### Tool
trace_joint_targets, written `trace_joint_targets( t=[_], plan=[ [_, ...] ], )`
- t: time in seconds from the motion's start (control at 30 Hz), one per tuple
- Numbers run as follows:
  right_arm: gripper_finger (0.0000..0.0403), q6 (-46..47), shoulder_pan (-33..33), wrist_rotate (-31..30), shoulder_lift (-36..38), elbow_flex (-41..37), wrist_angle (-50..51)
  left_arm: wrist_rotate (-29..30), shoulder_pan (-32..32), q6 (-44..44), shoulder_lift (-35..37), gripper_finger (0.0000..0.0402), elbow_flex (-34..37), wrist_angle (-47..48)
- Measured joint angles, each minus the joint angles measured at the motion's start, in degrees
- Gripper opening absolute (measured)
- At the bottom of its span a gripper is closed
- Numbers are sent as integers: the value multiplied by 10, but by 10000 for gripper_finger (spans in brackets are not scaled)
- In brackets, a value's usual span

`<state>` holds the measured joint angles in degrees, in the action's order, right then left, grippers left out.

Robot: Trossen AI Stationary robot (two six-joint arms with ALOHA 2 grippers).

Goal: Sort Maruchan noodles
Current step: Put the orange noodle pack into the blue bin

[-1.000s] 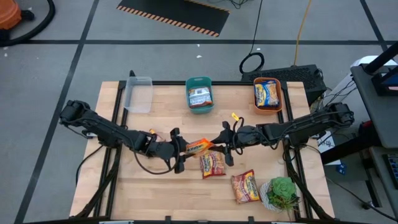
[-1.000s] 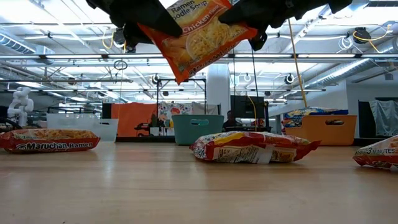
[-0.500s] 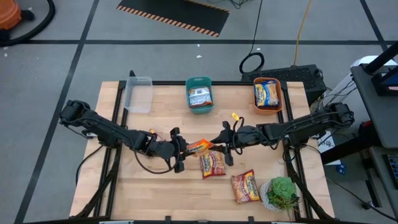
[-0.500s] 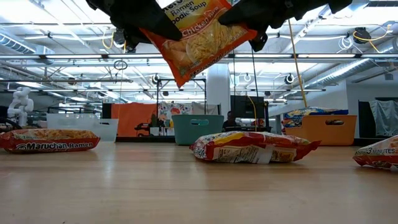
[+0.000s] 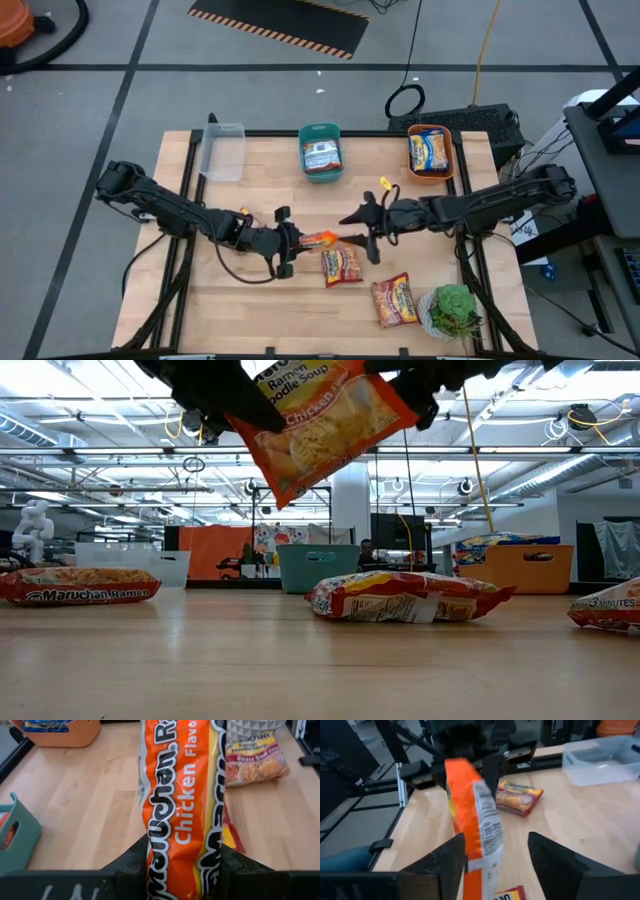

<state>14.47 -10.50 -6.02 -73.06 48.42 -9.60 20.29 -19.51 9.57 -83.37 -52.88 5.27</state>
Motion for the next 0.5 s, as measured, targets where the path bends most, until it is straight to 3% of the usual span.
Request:
trace_joint_targets(
  t=[0.27,0.5],
  plan=[
    [224,24,-7,-4,136,-8,178,-65,75,-65,11,122,0,47],
    [215,-18,-14,-38,249,-82,195,-129,206,-137,20,122,-1,43]
  ],
)
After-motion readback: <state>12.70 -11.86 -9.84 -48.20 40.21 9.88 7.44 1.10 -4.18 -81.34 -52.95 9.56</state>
